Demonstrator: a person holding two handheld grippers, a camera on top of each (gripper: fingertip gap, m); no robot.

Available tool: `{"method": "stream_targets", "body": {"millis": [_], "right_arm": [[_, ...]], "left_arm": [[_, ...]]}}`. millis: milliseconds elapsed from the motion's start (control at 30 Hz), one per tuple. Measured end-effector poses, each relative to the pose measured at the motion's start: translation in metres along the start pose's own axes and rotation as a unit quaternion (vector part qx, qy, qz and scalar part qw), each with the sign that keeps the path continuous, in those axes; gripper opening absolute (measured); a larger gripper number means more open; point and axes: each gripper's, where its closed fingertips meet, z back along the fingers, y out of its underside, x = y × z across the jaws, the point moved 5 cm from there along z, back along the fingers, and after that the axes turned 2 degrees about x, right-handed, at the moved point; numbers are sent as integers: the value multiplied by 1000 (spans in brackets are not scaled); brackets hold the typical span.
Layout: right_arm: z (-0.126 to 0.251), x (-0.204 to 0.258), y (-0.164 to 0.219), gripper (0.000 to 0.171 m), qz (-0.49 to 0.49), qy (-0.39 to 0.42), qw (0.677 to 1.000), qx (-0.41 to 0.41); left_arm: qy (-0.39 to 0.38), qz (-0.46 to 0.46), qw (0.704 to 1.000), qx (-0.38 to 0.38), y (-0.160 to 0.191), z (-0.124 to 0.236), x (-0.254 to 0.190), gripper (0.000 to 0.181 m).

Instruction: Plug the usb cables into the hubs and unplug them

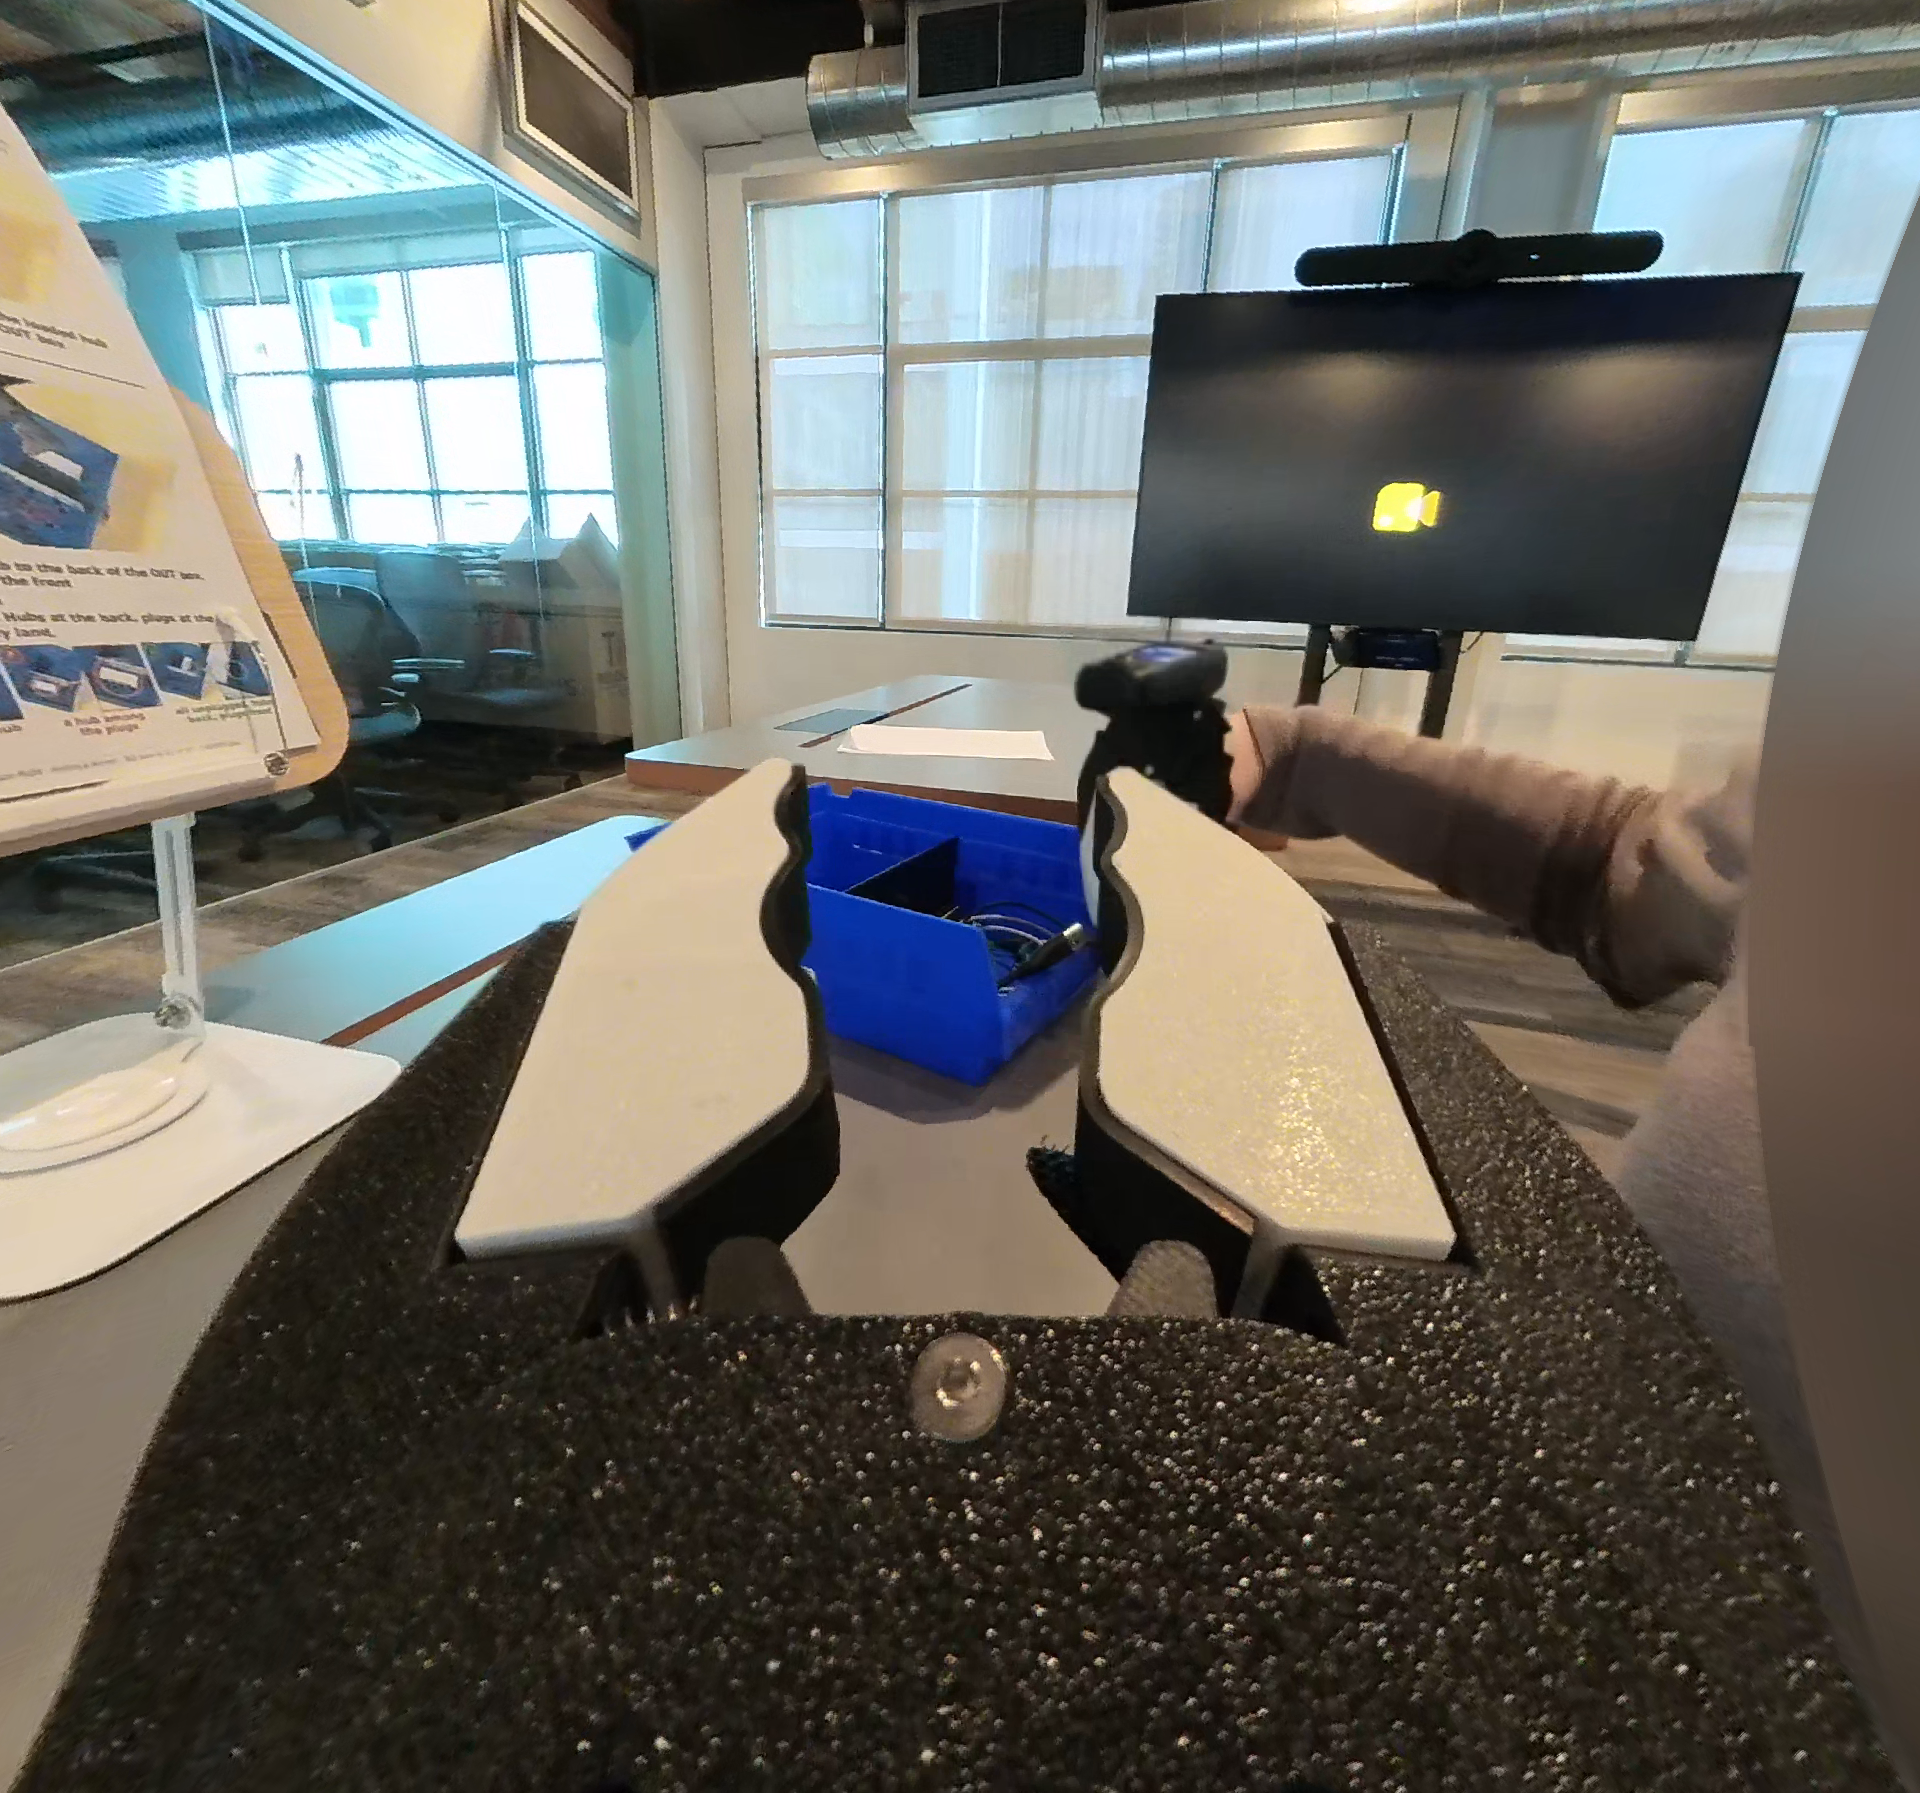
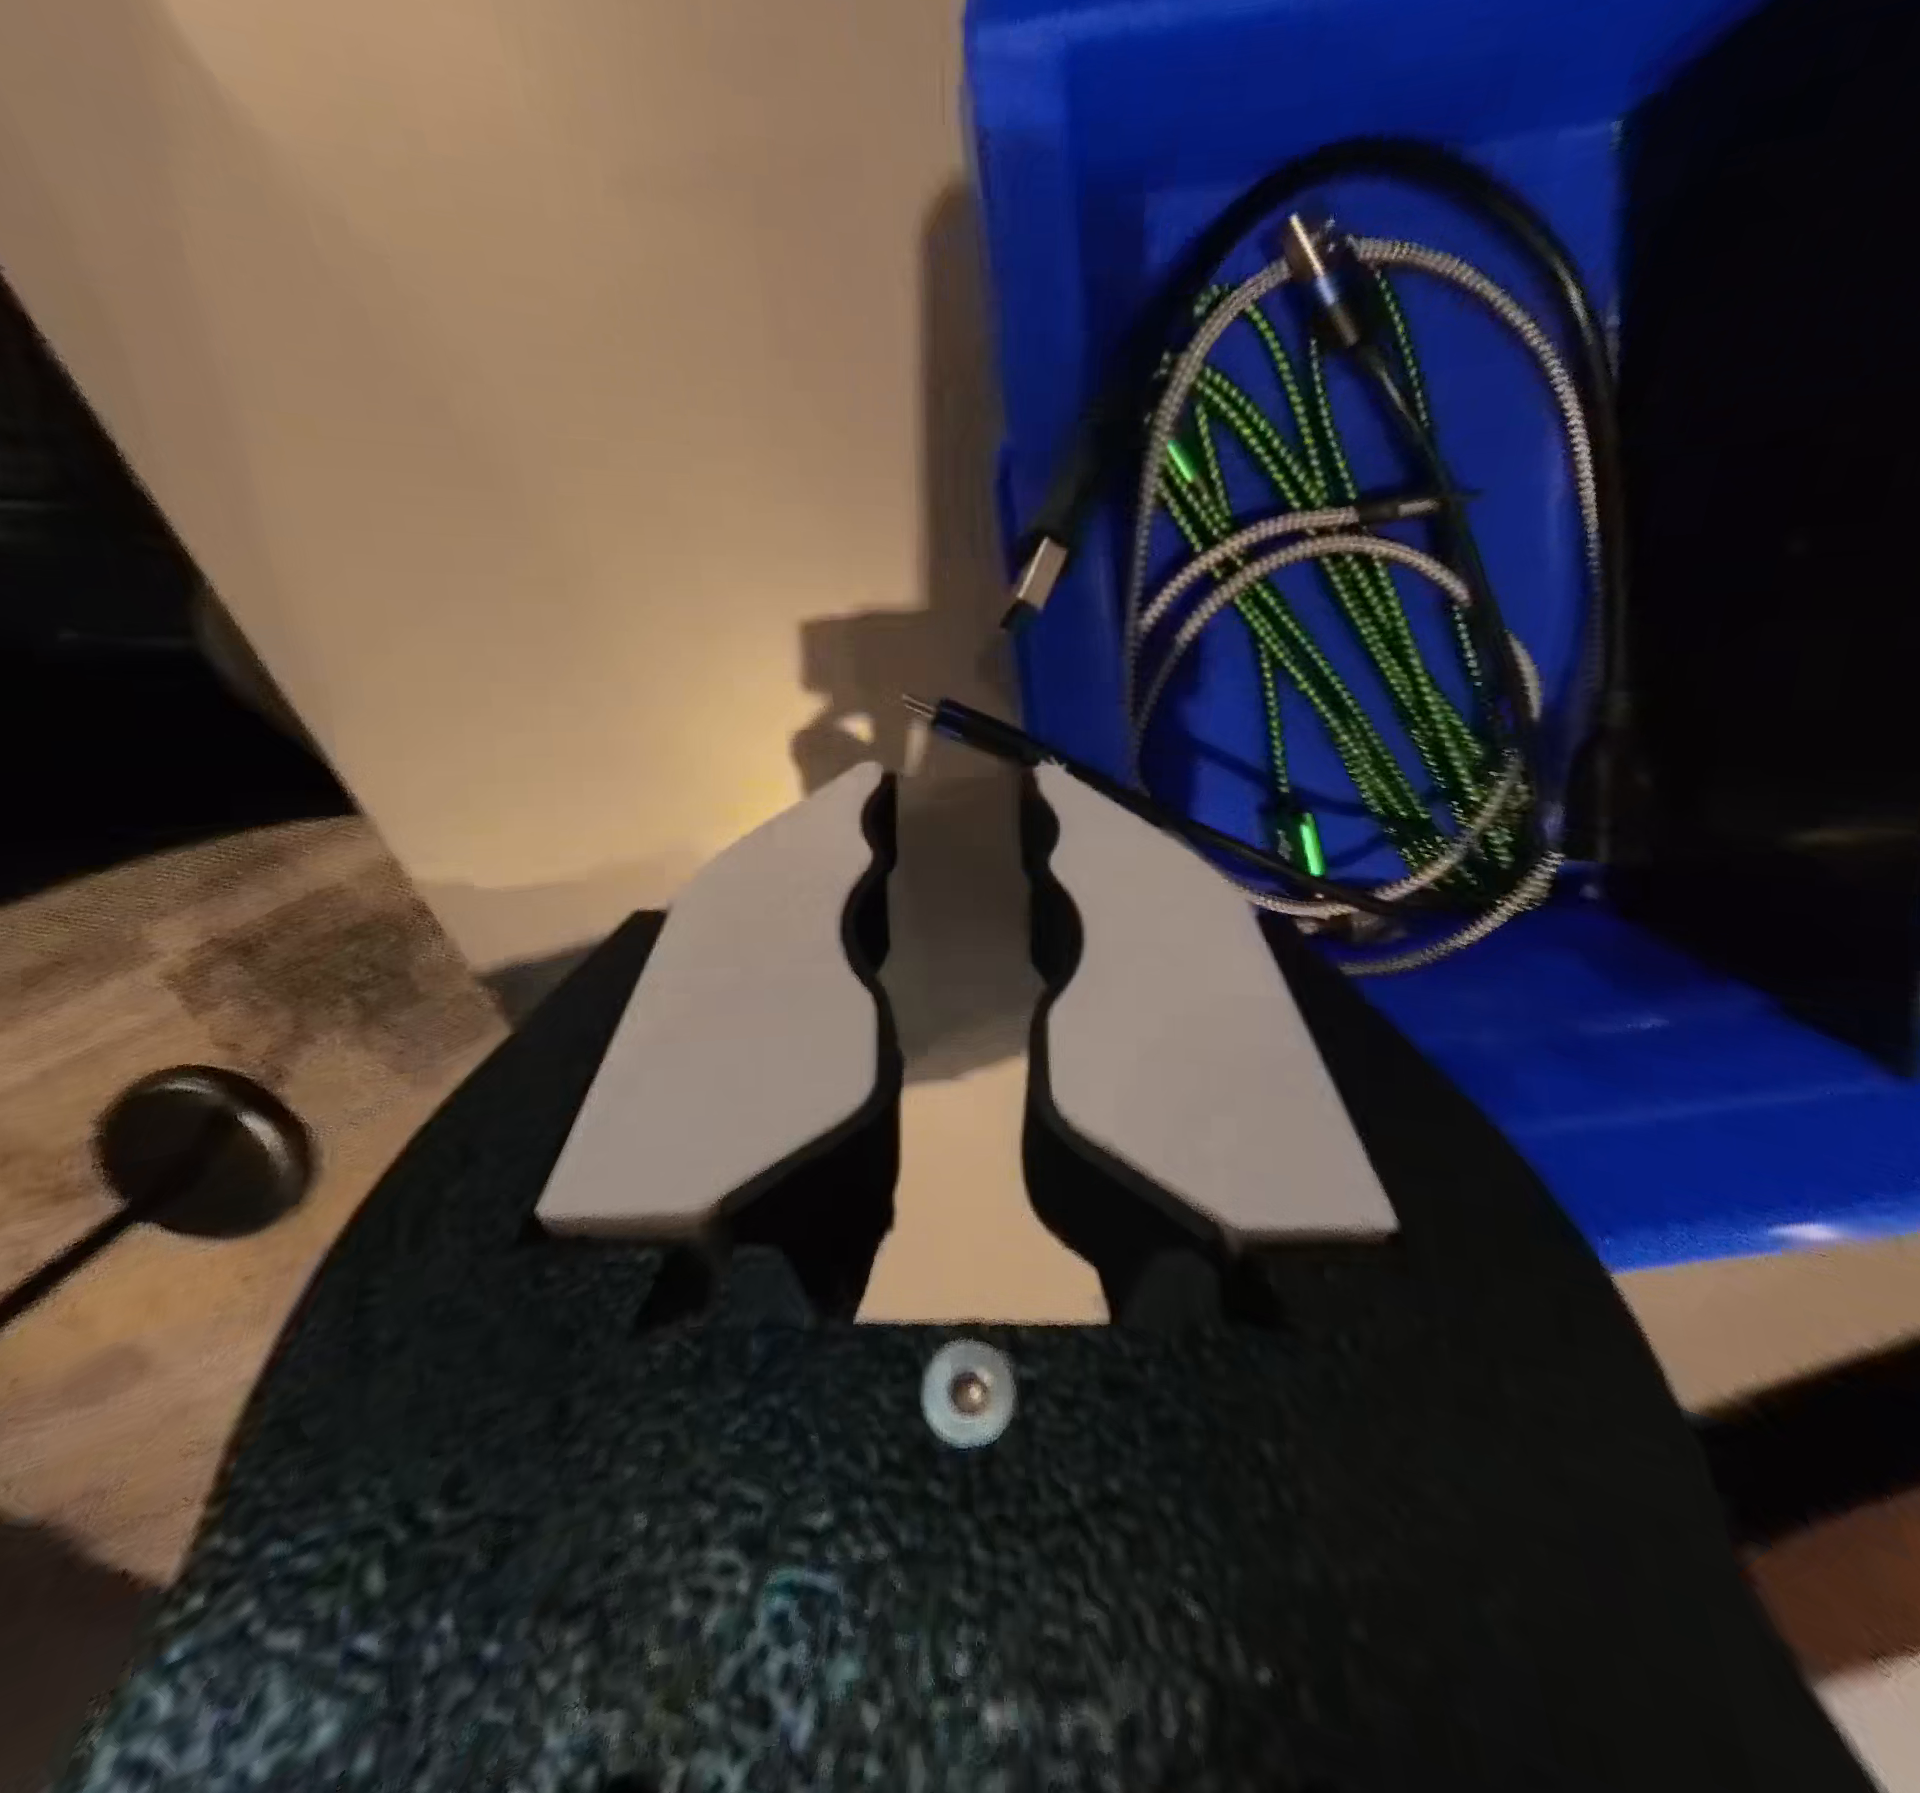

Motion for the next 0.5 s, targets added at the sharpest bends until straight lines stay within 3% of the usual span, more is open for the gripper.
{"method": "stream_targets", "body": {"millis": [33, 200, 333, 500], "right_arm": [[-5, 0, 1, 22, 14, 26, 999, 19], [-14, -4, 3, 16, 103, 135, 982, 86], [-11, -5, -6, 0, 106, 139, 983, 60], [-9, -17, -15, 0, 50, 125, 991, 16]], "left_arm": [[1, 0, 1000, 1, 0, -1, 0, 52], [-1, -3, 1000, 3, 0, -1, -1, 50], [3, 4, 1000, 0, 0, -1, 0, 50], [3, 8, 1000, -3, 0, 1, 0, 50]]}}
